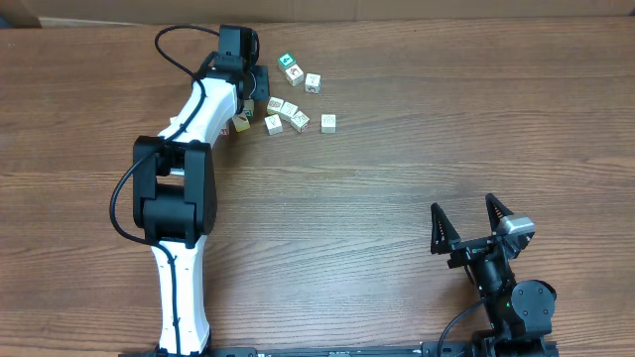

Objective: Form a horizontal line
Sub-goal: 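Close the left gripper on the blue 5 block and lift it, then carry the blue 5 block toward the table center with left gripper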

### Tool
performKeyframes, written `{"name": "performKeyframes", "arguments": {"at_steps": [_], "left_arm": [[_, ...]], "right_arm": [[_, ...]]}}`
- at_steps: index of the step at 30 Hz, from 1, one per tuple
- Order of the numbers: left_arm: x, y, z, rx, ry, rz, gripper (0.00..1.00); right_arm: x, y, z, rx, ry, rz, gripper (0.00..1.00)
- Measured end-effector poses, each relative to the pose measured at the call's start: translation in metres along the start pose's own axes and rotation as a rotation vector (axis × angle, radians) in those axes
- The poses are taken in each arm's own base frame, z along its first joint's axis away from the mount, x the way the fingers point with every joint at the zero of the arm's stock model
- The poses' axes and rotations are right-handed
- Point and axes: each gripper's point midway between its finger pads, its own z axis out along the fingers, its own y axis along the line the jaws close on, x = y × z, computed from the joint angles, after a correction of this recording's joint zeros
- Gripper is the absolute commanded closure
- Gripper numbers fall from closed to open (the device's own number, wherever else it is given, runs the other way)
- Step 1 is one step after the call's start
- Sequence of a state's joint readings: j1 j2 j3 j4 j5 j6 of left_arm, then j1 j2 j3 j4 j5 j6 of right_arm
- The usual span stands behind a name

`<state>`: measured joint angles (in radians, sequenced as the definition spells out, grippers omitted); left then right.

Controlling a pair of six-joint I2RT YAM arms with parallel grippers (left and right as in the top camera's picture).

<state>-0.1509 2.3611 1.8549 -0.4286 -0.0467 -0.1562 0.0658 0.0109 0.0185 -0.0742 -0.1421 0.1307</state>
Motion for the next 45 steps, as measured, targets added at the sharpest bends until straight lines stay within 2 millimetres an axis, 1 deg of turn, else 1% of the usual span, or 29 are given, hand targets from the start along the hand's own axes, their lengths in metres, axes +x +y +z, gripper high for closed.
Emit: {"name": "performKeyframes", "arguments": {"at_steps": [2, 5, 7, 9, 10, 12, 13, 14, 15, 17, 18, 20, 21, 22, 24, 25, 27, 29, 33, 37, 39, 45], "left_arm": [[-0.006, -0.001, -0.005, 0.001, -0.003, 0.002, 0.72], [-0.018, -0.002, -0.018, 0.002, -0.011, 0.001, 0.73], [-0.026, -0.002, -0.036, 0.002, -0.014, 0.001, 0.7], [-0.041, -0.004, -0.062, 0.006, -0.038, 0.001, 0.68], [-0.049, -0.004, -0.077, 0.009, -0.053, 0.0, 0.68], [-0.064, -0.005, -0.11, 0.014, -0.091, -0.002, 0.71], [-0.071, -0.005, -0.134, 0.018, -0.111, -0.005, 0.73], [-0.076, -0.005, -0.152, 0.02, -0.125, -0.008, 0.74], [-0.081, -0.005, -0.176, 0.023, -0.145, -0.013, 0.75], [-0.086, -0.004, -0.223, 0.031, -0.178, -0.031, 0.75], [-0.088, -0.004, -0.242, 0.034, -0.193, -0.036, 0.76], [-0.082, -0.005, -0.283, 0.041, -0.199, -0.042, 0.77], [-0.078, -0.005, -0.298, 0.044, -0.198, -0.046, 0.77], [-0.066, -0.005, -0.314, 0.043, -0.171, -0.048, 0.77], [-0.049, -0.003, -0.33, 0.039, -0.126, -0.059, 0.77], [-0.037, -0.003, -0.335, 0.034, -0.086, -0.061, 0.77], [-0.015, 0.0, -0.336, 0.017, 0.002, -0.071, 0.77], [0.011, 0.002, -0.333, -0.005, 0.112, -0.069, 0.78], [0.052, 0.002, -0.325, -0.038, 0.294, -0.048, 0.8], [0.085, -0.01, -0.309, -0.047, 0.429, -0.011, 0.82], [0.106, -0.016, -0.298, -0.054, 0.503, 0.013, 0.82], [0.178, -0.031, -0.265, -0.097, 0.734, 0.106, 0.8]], "right_arm": [[0.0, 0.0, 0.0, 0.0, 0.0, 0.0, 0.0], [0.0, 0.0, 0.0, 0.0, 0.0, 0.0, 0.0], [0.0, 0.0, 0.0, 0.0, 0.0, 0.0, 0.0], [0.0, 0.0, 0.0, 0.0, 0.0, 0.0, 0.0], [0.0, 0.0, 0.0, 0.0, 0.0, 0.0, 0.0], [0.0, 0.0, 0.0, 0.0, 0.0, 0.0, 0.0], [0.0, 0.0, 0.0, 0.0, 0.0, 0.0, 0.0], [0.0, 0.0, 0.0, -0.001, 0.001, 0.0, 0.0], [0.0, 0.0, 0.0, 0.0, 0.0, 0.0, 0.0], [0.0, 0.0, 0.0, 0.0, 0.0, 0.0, 0.0], [0.0, 0.0, 0.0, 0.0, 0.0, 0.0, 0.0], [0.0, 0.0, 0.0, 0.0, 0.0, 0.0, 0.0], [0.0, 0.0, 0.0, 0.0, 0.0, 0.0, 0.0], [0.0, 0.0, 0.0, 0.0, 0.0, 0.0, 0.0], [0.0, 0.0, 0.0, 0.0, -0.001, -0.001, 0.0], [0.0, 0.0, 0.0, 0.0, 0.0, 0.0, 0.0], [0.0, 0.0, 0.0, 0.0, 0.0, 0.0, 0.0], [0.0, 0.0, 0.0, 0.0, 0.0, 0.0, 0.0], [0.0, 0.0, 0.0, 0.0, 0.0, 0.0, 0.0], [0.0, 0.0, 0.0, 0.0, 0.001, 0.0, 0.0], [0.0, 0.0, 0.0, 0.0, 0.0, 0.0, 0.0], [0.0, 0.0, 0.0, 0.0, 0.0, 0.0, 0.0]]}}
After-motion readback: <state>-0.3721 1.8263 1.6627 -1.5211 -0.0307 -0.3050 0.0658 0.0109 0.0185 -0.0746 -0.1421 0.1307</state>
